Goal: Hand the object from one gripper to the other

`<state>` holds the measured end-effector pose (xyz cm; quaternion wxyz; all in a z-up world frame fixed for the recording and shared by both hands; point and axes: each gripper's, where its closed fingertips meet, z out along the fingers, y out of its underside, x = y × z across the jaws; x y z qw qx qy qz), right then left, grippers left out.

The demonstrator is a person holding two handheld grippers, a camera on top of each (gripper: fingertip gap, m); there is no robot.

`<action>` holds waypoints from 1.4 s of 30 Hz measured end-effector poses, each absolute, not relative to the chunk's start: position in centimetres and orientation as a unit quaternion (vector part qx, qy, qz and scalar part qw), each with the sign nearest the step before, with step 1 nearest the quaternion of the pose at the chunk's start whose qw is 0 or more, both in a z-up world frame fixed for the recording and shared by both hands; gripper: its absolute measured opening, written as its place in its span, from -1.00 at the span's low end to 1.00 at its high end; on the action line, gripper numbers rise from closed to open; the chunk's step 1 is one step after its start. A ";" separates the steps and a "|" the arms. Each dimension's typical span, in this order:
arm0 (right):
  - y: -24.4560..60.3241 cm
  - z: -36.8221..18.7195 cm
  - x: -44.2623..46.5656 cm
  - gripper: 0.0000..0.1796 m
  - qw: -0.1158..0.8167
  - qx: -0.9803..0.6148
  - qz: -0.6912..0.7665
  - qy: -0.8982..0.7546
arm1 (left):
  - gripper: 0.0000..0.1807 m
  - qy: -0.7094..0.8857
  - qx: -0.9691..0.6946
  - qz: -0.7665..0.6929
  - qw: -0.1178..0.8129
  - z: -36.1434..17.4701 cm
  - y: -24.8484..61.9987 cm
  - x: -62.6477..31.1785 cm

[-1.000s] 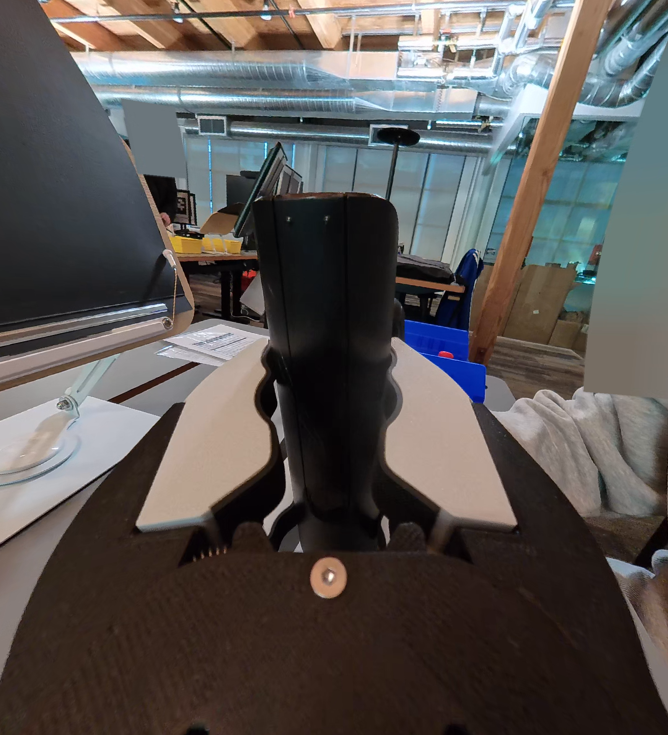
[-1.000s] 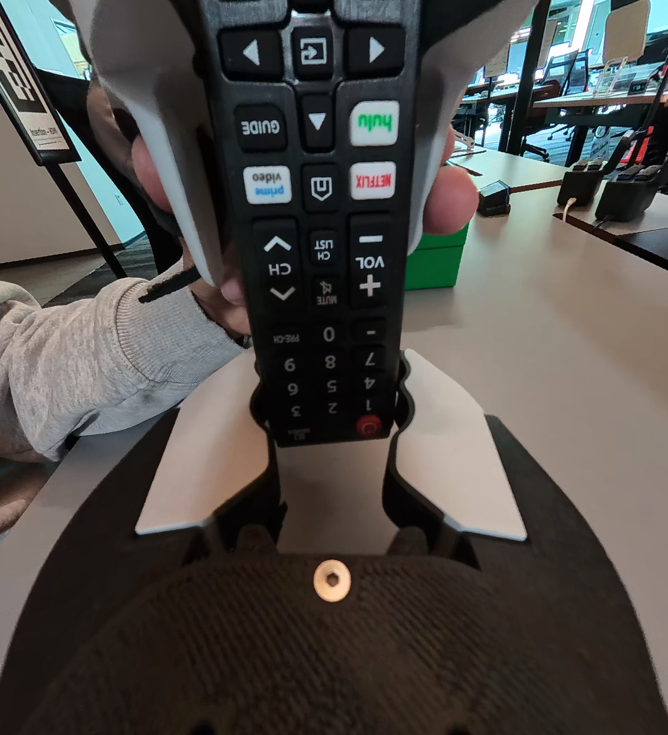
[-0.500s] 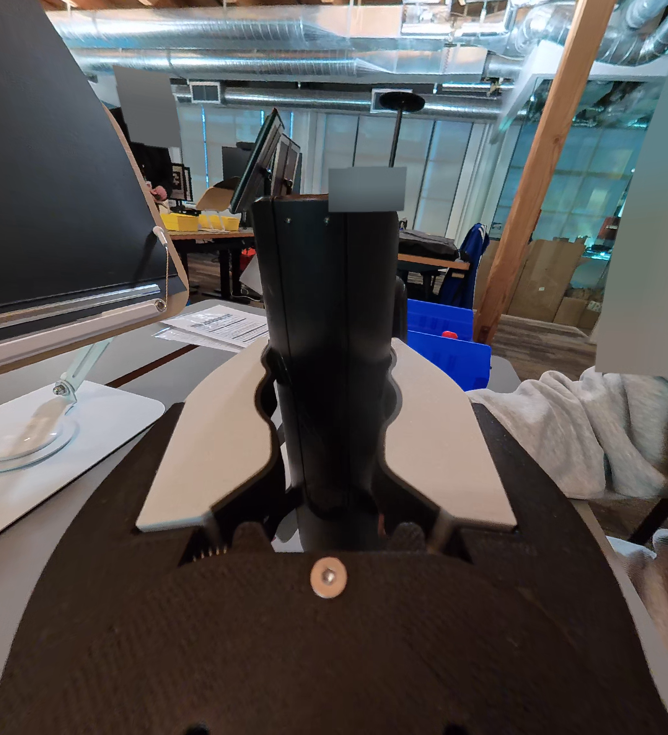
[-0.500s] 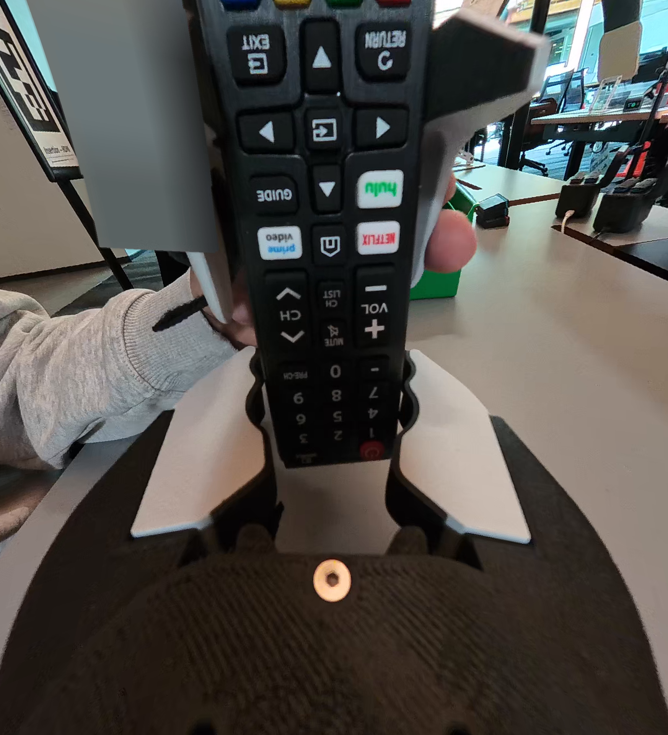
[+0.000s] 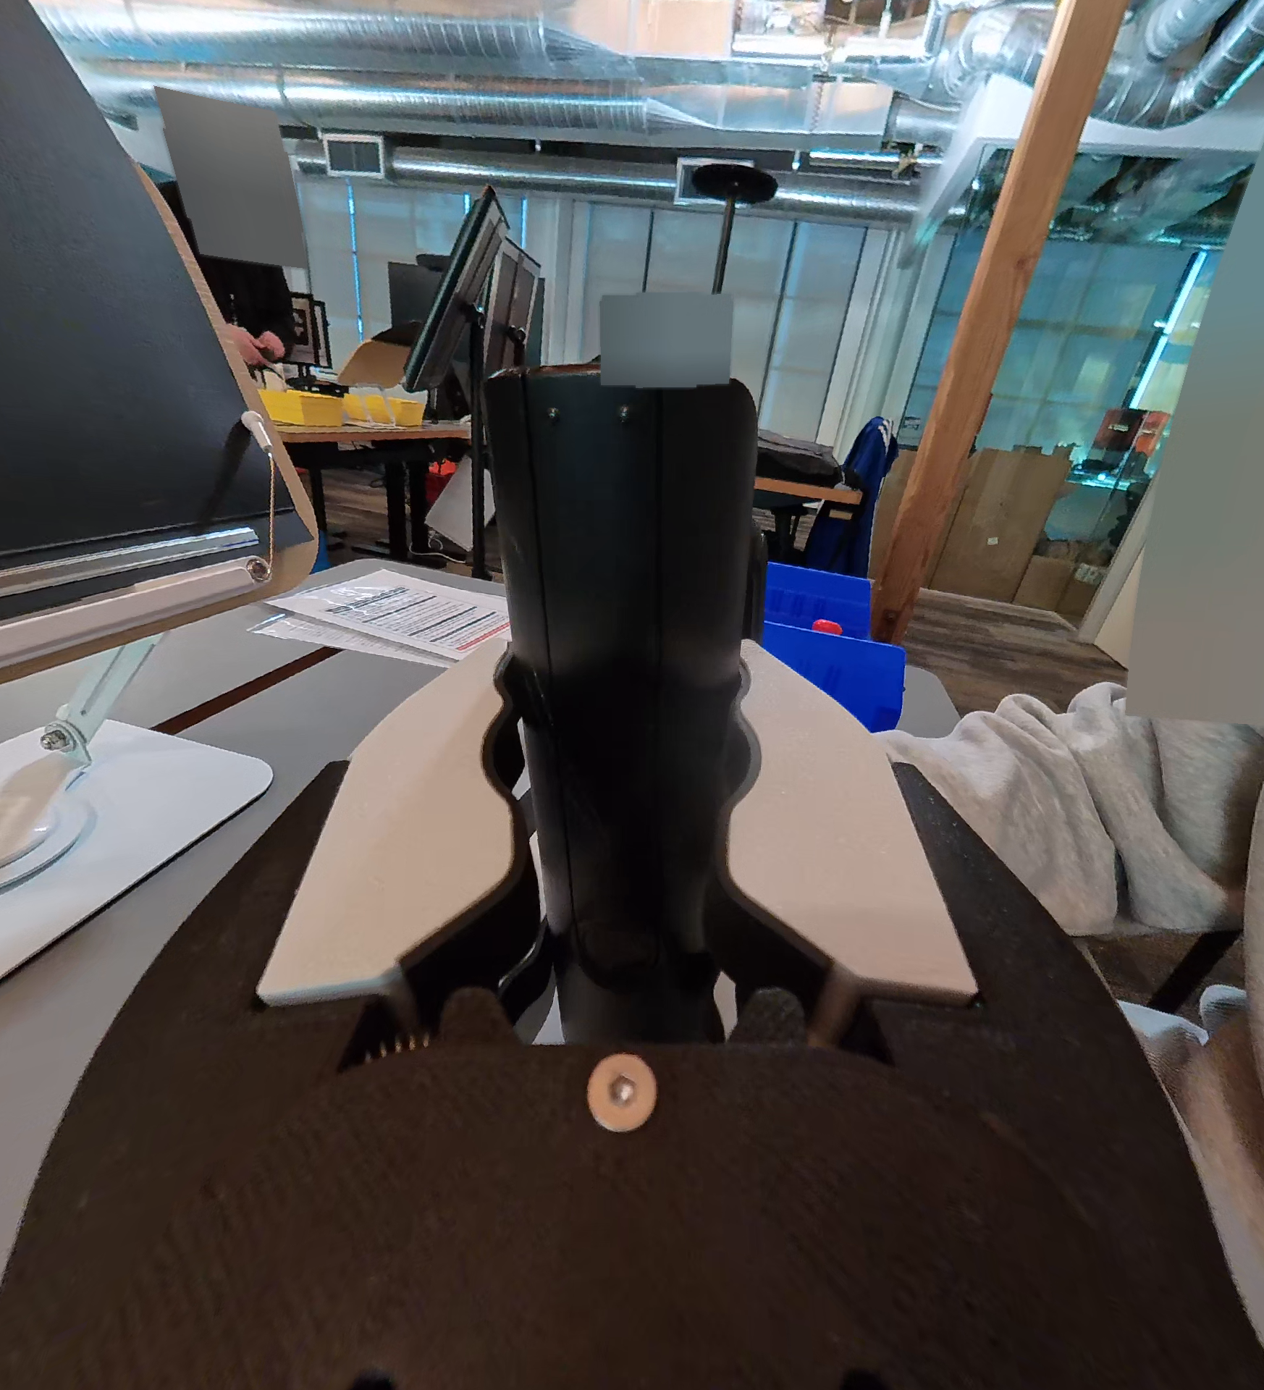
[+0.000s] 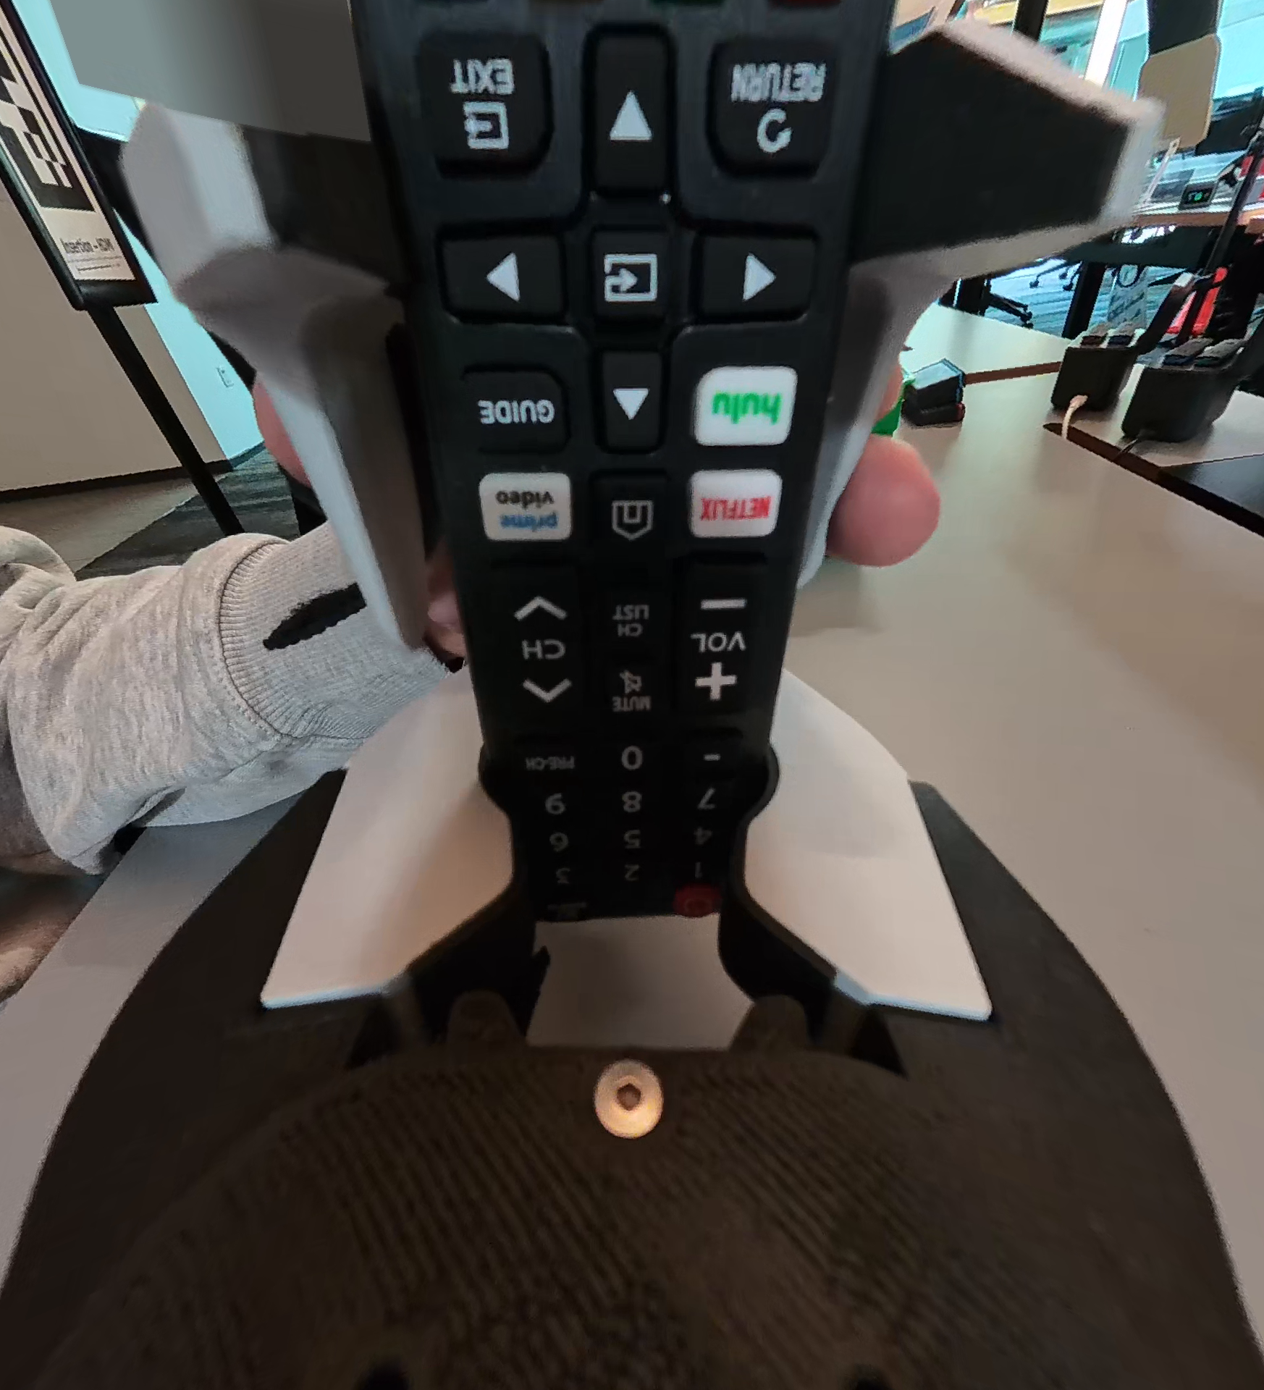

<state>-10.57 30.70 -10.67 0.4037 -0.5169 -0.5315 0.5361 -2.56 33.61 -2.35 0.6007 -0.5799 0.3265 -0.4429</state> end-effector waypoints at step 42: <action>40.2 -10.7 -6.4 -0.34 0.564 -0.613 0.279 -0.479 | -0.30 0.232 -0.558 -0.467 0.646 -0.6 35.3 -6.4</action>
